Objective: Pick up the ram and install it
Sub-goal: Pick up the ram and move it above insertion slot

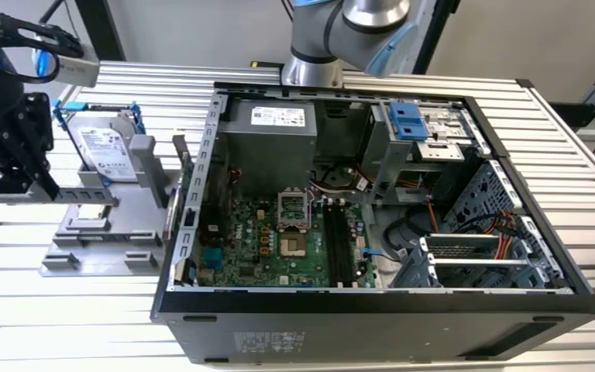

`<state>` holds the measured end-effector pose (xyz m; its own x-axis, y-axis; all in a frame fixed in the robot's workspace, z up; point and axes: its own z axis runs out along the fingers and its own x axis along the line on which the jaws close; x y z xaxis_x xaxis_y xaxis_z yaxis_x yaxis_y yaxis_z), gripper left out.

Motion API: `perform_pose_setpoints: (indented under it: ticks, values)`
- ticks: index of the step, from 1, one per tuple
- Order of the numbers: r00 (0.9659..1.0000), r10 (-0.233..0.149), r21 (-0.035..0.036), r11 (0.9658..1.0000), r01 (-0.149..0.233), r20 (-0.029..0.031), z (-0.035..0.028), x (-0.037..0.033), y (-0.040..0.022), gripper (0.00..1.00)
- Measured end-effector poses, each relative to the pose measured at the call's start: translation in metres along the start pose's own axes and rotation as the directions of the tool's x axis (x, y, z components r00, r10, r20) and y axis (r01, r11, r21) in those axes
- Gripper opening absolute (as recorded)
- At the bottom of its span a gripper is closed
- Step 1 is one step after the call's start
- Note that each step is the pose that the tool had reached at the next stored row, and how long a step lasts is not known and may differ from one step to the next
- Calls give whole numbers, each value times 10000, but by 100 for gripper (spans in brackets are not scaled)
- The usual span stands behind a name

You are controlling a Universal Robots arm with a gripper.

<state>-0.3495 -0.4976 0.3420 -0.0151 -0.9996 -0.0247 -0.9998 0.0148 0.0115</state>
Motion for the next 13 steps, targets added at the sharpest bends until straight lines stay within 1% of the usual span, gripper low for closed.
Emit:
perform_pose_setpoints:
  ticks: [13]
  values:
    - [10000,-2,0,10000,2,0,-318,-7,3,0]
